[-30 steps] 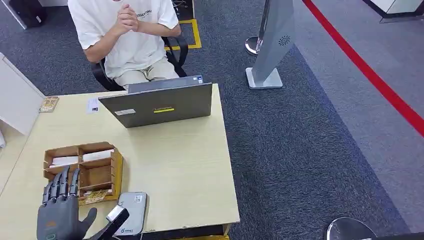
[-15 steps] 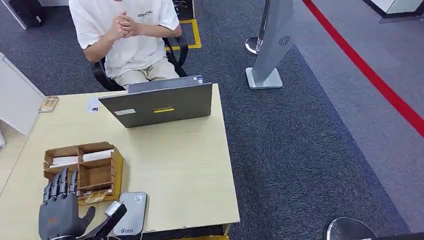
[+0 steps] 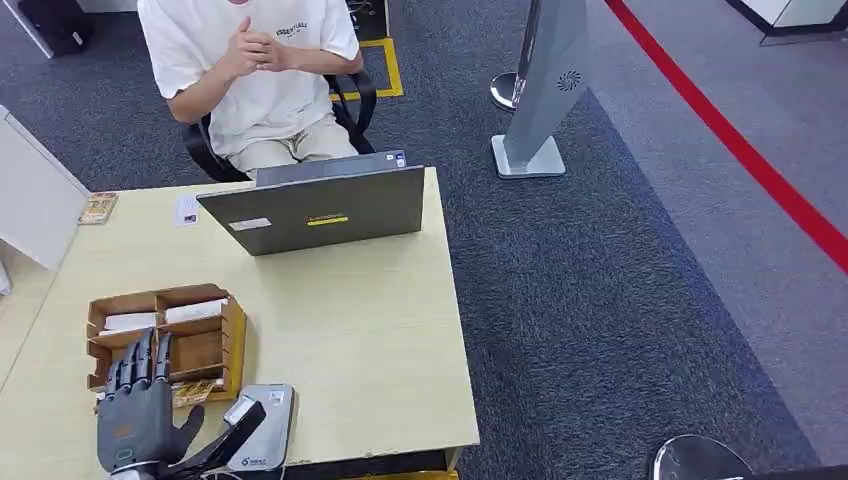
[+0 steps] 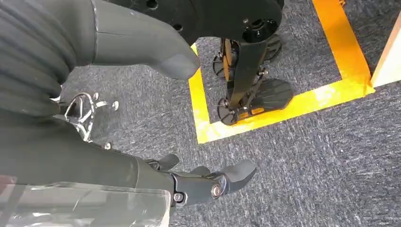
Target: Pass the card to the sensor for recognition and then transmit it.
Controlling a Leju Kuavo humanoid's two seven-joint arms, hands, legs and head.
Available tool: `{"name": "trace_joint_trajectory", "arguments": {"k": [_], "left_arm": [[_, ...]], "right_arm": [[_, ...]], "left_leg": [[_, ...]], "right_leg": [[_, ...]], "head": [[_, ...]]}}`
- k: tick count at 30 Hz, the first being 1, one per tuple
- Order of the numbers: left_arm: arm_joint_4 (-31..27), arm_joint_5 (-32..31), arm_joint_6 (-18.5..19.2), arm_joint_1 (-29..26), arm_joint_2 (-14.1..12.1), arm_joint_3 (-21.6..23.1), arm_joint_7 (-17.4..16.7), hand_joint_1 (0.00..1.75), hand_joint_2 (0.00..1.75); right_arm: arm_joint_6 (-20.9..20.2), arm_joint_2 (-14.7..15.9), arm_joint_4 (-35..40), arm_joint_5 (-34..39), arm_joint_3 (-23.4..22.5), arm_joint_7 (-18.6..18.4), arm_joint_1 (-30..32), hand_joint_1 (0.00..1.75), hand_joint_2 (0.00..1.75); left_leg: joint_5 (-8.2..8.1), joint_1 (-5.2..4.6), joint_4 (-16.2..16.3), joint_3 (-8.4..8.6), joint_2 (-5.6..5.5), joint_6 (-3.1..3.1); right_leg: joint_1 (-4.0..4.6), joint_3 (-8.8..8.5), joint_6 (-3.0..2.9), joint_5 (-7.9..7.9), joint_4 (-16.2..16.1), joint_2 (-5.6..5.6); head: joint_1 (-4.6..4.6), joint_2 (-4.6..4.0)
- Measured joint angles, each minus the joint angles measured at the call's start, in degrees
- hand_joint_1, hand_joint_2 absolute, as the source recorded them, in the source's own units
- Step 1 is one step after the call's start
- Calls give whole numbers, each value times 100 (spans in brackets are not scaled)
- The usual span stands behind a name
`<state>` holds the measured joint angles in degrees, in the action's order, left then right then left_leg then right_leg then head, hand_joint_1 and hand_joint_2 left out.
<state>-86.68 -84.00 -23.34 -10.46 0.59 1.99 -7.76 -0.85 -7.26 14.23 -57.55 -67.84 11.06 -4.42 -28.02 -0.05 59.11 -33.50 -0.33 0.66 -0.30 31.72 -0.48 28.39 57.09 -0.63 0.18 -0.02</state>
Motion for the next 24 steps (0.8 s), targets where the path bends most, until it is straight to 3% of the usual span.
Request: {"name": "trace_joint_trajectory", "arguments": {"k": [24], "left_arm": [[4, 236, -122, -15, 4, 2, 245, 175, 175]], "right_arm": [[9, -9, 0, -35, 0, -13, 1, 0, 175]], "left_leg": [[0, 0, 0, 0, 0, 0]], "right_leg": [[0, 0, 0, 0, 0, 0]], "head": [[0, 0]]}}
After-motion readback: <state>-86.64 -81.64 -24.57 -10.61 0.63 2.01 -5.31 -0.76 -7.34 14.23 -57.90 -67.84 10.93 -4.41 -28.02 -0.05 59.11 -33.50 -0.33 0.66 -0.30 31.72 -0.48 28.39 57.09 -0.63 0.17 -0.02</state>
